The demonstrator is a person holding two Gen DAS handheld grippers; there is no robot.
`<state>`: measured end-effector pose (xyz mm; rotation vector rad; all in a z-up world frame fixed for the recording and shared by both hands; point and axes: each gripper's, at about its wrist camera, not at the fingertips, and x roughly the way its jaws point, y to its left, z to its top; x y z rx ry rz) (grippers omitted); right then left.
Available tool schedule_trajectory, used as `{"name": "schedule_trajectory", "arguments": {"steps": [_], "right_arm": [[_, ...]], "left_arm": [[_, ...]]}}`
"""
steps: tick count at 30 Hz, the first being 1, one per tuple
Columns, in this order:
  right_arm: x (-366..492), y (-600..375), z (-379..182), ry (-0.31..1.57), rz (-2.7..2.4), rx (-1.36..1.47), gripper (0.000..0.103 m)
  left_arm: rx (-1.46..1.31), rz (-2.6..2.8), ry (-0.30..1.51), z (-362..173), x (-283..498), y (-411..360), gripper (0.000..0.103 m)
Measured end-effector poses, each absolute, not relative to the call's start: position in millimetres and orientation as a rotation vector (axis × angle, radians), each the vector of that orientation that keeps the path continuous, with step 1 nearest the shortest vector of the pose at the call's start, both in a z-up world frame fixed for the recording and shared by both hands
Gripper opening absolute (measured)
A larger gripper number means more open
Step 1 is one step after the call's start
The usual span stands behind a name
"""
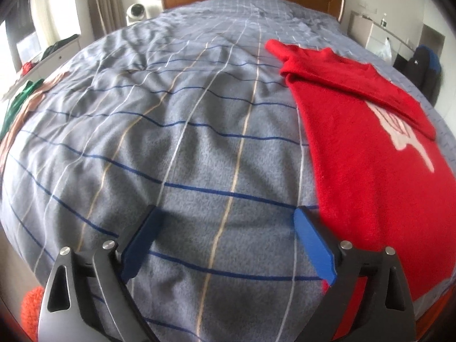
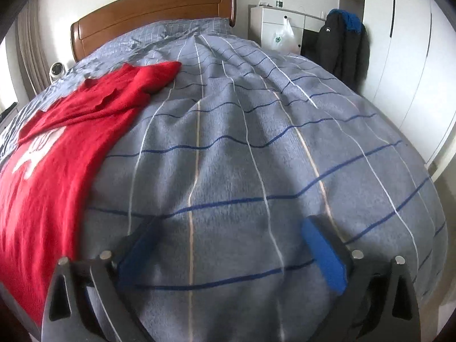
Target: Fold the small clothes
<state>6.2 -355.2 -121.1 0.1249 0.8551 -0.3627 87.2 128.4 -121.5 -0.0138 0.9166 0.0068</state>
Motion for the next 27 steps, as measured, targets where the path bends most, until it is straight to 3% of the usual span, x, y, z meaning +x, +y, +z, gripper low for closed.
{"name": "schedule_trajectory", "arguments": {"steps": [27], "right_arm": [[3.3, -351.3, -127.1, 0.822, -0.372, 0.095, 0.103]], "left_arm": [[-0.013, 0.015, 0.92, -124.4, 85.4, 130.7, 0.102]]}}
